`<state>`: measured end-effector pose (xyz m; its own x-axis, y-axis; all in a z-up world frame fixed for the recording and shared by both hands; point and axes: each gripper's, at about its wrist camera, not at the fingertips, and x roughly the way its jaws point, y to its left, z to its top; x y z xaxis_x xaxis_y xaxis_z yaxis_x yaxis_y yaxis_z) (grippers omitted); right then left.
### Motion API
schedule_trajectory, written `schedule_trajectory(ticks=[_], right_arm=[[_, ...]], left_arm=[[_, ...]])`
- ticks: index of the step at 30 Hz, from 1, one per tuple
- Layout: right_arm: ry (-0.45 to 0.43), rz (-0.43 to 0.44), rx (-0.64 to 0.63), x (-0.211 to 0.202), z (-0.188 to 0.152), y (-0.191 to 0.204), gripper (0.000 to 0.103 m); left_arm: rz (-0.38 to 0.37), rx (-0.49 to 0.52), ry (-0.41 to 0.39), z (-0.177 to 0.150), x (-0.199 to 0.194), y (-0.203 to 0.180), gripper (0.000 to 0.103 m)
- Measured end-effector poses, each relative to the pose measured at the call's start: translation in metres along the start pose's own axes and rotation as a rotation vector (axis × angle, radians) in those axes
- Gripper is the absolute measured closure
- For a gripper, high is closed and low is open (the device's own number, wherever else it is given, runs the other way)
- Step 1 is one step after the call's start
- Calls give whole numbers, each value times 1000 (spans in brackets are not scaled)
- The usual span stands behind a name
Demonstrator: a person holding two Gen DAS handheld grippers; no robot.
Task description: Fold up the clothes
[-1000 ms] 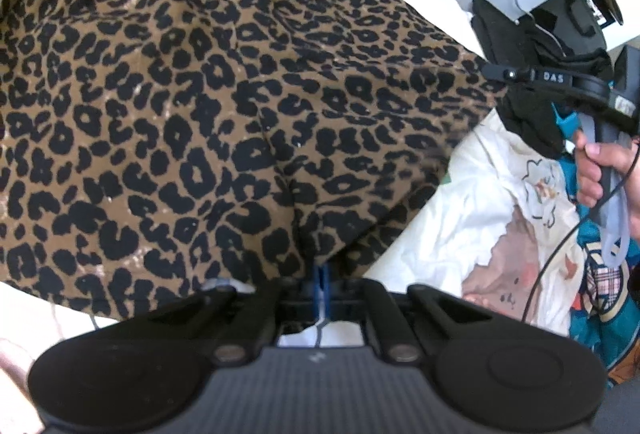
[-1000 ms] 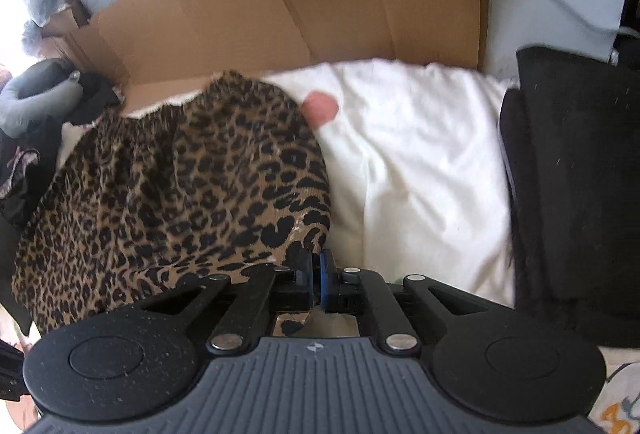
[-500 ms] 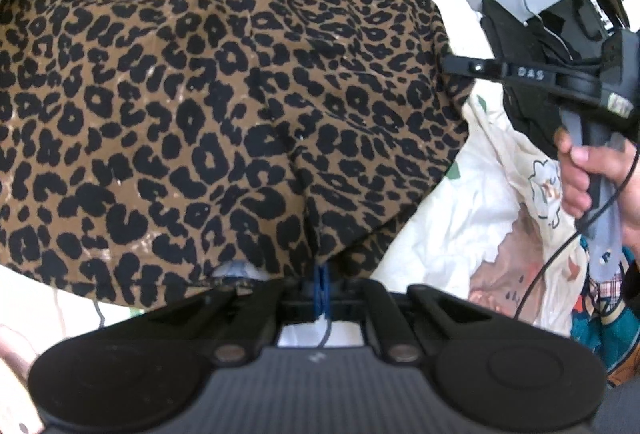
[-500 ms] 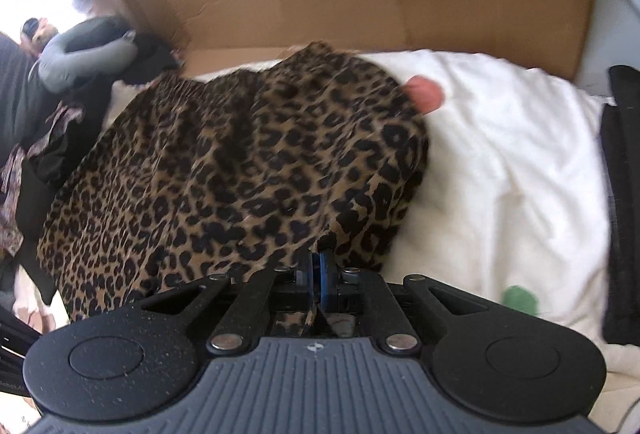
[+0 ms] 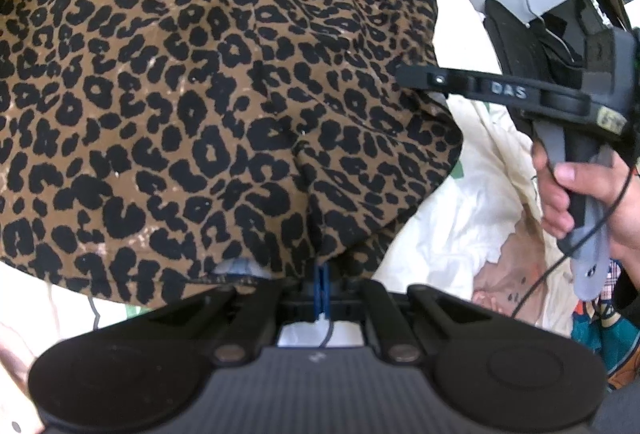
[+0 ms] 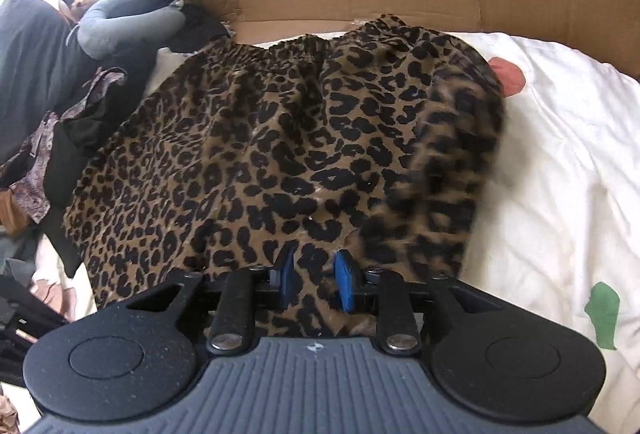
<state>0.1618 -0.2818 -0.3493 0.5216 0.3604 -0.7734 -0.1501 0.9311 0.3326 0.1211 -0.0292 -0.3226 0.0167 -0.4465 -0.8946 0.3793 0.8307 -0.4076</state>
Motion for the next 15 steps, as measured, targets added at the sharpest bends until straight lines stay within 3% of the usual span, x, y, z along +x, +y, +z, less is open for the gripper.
schedule_trajectory(ticks=[5, 13, 15], right_arm=[[-15, 28, 101, -20, 1, -13, 79], [-144, -131, 186, -60, 5, -49, 79], [-136, -177, 209, -60, 4, -61, 79]], left_arm=[[-8, -7, -1, -2, 1, 2, 101], [-12, -8, -3, -2, 0, 3, 101], [-13, -9, -1, -3, 1, 3, 101]])
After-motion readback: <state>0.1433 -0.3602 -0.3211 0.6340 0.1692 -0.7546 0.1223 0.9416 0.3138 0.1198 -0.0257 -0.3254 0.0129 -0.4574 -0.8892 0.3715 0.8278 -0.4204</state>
